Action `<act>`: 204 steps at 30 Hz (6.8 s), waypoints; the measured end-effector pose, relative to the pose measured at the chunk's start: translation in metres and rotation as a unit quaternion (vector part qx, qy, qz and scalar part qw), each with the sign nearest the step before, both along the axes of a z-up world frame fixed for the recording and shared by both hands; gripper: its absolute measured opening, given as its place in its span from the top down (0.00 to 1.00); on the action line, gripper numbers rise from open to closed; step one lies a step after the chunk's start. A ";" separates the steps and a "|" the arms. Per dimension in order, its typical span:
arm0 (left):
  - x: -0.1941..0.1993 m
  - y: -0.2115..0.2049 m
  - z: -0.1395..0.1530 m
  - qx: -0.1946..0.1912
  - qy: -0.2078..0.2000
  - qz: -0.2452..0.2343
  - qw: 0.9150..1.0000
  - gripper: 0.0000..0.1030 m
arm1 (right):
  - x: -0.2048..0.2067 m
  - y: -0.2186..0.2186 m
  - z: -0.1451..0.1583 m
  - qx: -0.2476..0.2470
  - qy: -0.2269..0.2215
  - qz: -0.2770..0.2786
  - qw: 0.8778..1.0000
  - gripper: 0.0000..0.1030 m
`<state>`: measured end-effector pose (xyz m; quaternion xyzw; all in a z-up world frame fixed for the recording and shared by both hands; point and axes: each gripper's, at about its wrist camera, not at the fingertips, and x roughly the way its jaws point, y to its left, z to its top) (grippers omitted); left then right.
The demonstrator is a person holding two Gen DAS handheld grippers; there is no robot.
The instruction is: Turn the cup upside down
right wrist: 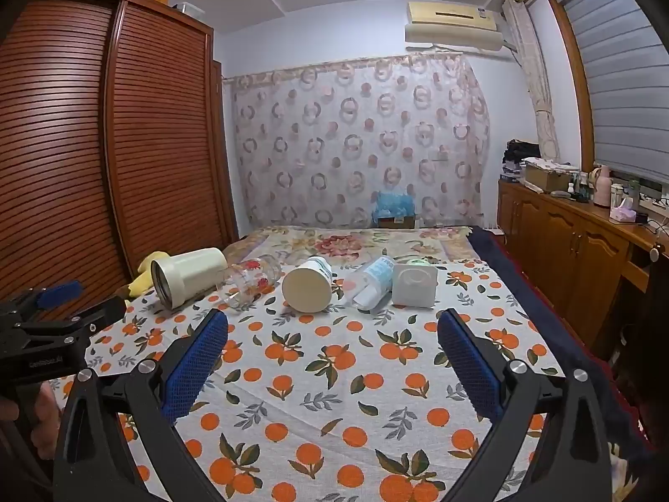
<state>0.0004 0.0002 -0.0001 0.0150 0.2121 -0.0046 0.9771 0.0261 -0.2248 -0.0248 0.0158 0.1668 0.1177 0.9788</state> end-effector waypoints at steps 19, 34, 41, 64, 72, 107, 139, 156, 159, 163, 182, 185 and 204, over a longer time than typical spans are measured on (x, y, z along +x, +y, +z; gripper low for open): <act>0.000 0.000 0.000 0.000 -0.005 -0.001 1.000 0.07 | 0.000 0.000 0.000 0.001 -0.003 0.000 1.000 0.02; -0.001 0.000 0.000 0.000 -0.006 -0.001 1.000 0.07 | 0.000 0.000 -0.001 0.002 -0.001 0.000 1.000 0.02; -0.001 0.000 0.000 0.000 -0.007 -0.001 1.000 0.07 | 0.001 -0.001 -0.001 0.003 0.000 0.001 1.000 0.02; -0.003 -0.003 0.002 -0.001 -0.010 -0.002 1.000 0.07 | 0.000 0.000 -0.002 0.003 0.000 0.001 1.000 0.02; -0.003 -0.006 0.007 0.000 -0.010 -0.002 1.000 0.07 | 0.000 0.000 -0.003 0.003 -0.001 0.000 1.000 0.02; 0.106 -0.057 -0.010 0.034 0.083 -0.106 0.990 0.07 | 0.080 -0.036 -0.016 -0.031 0.060 0.040 0.997 0.22; 0.304 -0.184 -0.038 0.102 0.289 -0.225 0.925 0.28 | 0.193 -0.086 -0.045 0.001 0.181 0.069 0.981 0.22; 0.327 -0.195 -0.064 0.152 0.338 -0.222 0.902 0.48 | 0.180 -0.083 -0.038 0.012 0.169 0.073 0.983 0.22; 0.321 -0.189 -0.058 0.148 0.326 -0.220 0.907 0.49 | 0.177 -0.085 -0.039 0.011 0.169 0.068 0.983 0.21; 0.308 -0.181 -0.040 0.132 0.302 -0.213 0.920 0.49 | 0.168 -0.089 -0.036 0.009 0.165 0.057 0.985 0.21; 0.154 -0.120 -0.021 0.080 0.245 -0.233 0.938 0.48 | 0.104 -0.084 -0.032 -0.013 0.152 0.021 0.988 0.21; 0.141 -0.112 -0.031 0.072 0.251 -0.232 0.937 0.48 | 0.102 -0.077 -0.034 -0.011 0.156 0.025 0.987 0.21; 0.121 -0.100 -0.053 0.018 0.251 -0.222 0.942 0.37 | 0.109 -0.059 -0.040 -0.029 0.176 0.036 0.983 0.21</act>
